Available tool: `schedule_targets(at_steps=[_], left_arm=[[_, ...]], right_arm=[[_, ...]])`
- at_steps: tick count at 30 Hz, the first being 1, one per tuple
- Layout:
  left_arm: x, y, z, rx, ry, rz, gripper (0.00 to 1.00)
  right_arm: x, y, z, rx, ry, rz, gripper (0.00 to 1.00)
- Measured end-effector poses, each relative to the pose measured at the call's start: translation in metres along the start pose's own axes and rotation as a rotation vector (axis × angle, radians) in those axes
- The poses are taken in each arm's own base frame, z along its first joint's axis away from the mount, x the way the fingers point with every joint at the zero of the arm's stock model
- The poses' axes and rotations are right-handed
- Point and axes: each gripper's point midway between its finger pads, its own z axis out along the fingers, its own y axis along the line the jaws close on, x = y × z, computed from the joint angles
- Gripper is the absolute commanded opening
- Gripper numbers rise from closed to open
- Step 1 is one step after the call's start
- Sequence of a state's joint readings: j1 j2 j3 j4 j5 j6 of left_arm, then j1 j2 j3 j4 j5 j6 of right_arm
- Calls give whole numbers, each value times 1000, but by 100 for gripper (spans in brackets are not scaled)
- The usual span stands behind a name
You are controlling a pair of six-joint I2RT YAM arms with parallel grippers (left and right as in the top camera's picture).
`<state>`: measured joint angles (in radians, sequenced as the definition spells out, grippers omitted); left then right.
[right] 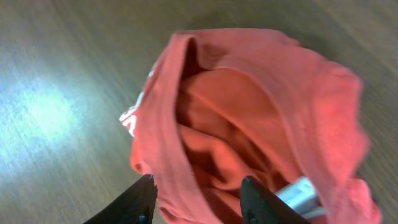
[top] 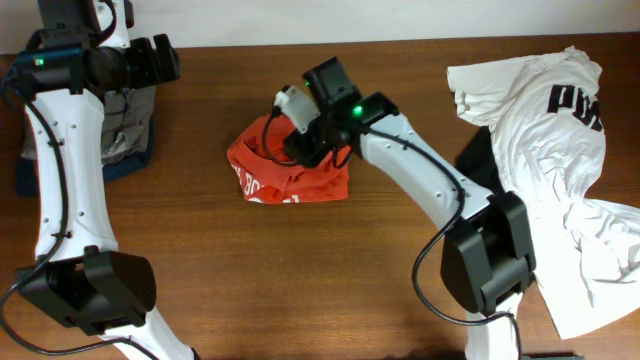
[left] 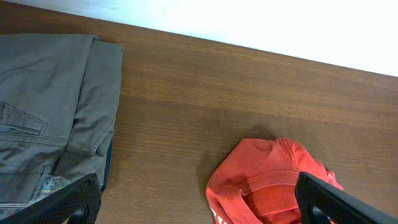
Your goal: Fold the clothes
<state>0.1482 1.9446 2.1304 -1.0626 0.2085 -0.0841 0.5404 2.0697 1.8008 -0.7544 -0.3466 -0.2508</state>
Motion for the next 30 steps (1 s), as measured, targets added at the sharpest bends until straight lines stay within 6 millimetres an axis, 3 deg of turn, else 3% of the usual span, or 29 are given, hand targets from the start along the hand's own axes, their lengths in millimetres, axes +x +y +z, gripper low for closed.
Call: schedule_targets(at_steps=[5, 13, 15, 23, 30], left_arm=[[0, 0, 0, 0, 1, 0, 99], [3, 1, 0, -8, 11, -2, 99], [3, 2, 0, -13, 10, -2, 99], [2, 4, 0, -20, 10, -1, 99], [2, 4, 0, -24, 9, 6, 99]], right_arm=[[12, 18, 25, -2, 66, -71, 49], [36, 16, 46, 3, 156, -118, 48], [39, 15, 47, 7, 169, -127, 43], [43, 9, 48, 35, 188, -168, 4], [54, 12, 43, 15, 241, -147, 4]])
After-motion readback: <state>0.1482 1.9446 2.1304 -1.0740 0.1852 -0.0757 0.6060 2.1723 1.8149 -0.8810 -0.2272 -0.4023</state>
